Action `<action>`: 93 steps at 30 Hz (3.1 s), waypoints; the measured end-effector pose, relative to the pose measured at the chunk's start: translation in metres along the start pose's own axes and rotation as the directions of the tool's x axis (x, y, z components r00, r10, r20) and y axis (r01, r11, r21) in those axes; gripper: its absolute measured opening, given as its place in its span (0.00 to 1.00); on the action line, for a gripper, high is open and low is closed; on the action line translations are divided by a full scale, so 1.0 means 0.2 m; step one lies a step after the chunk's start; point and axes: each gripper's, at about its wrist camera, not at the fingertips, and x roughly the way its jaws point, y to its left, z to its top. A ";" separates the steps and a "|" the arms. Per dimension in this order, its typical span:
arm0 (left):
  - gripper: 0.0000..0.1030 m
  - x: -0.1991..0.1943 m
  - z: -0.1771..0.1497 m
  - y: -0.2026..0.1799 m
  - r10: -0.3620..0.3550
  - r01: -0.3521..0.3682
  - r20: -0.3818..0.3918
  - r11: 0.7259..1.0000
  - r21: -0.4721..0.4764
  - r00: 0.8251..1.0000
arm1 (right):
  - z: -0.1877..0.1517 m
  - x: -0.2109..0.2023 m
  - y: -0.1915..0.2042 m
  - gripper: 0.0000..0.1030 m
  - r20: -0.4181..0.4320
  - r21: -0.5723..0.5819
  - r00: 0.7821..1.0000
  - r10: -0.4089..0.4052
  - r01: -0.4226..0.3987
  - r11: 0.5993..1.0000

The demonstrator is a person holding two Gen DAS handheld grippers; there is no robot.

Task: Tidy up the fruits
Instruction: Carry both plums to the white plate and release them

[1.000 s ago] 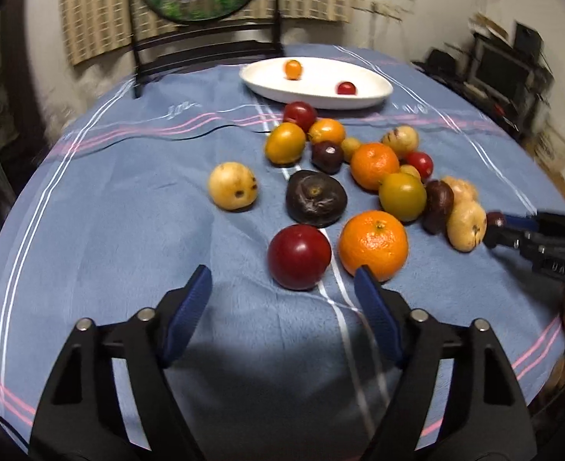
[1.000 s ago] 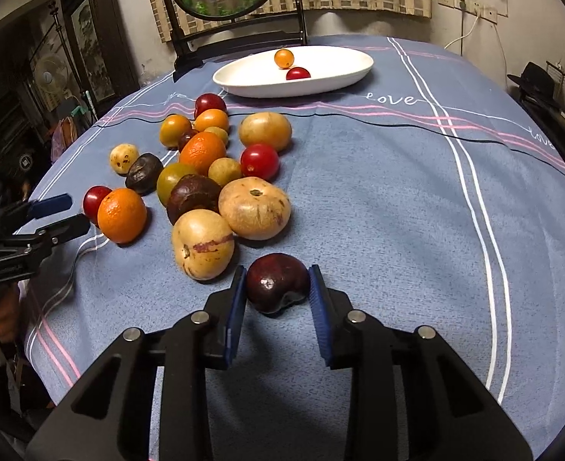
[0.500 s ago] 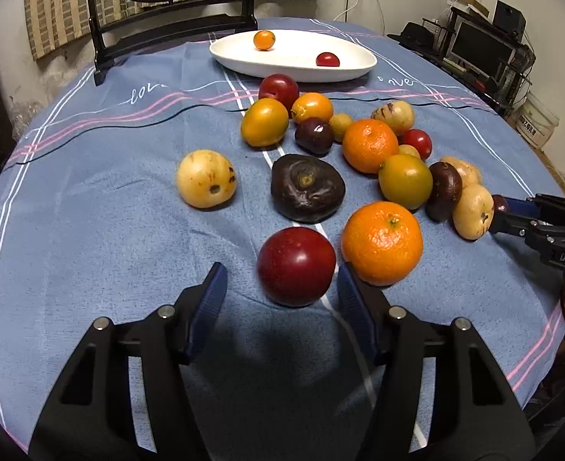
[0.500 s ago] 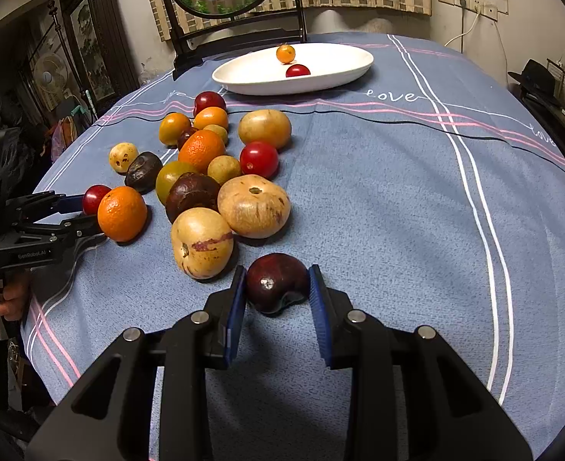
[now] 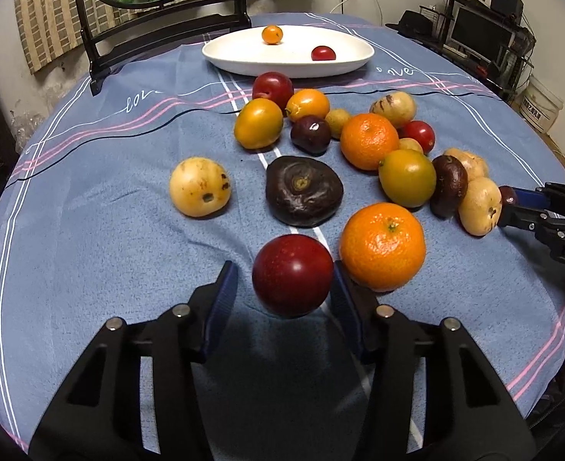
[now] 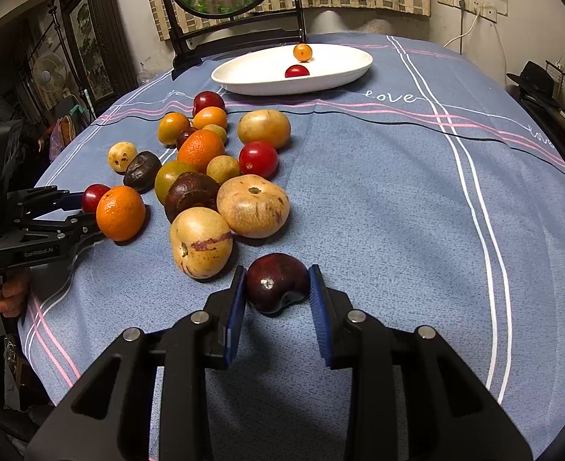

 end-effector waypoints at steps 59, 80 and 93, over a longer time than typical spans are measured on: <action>0.38 0.67 1.29 0.20 0.104 -0.107 -0.027 0.984 -0.143 0.994 | 1.26 0.75 -0.21 0.31 0.047 -0.050 0.949 -0.311 0.313 0.948; 0.87 0.26 1.18 0.14 0.204 -0.186 0.119 0.972 -0.143 0.972 | 1.20 0.48 -0.08 0.38 0.105 -0.056 0.951 -0.291 0.298 0.953; 0.92 -0.12 0.56 -0.01 0.107 -0.094 0.160 0.992 -0.086 0.981 | 0.50 -0.03 0.16 0.44 0.196 -0.045 0.927 -0.319 0.333 0.942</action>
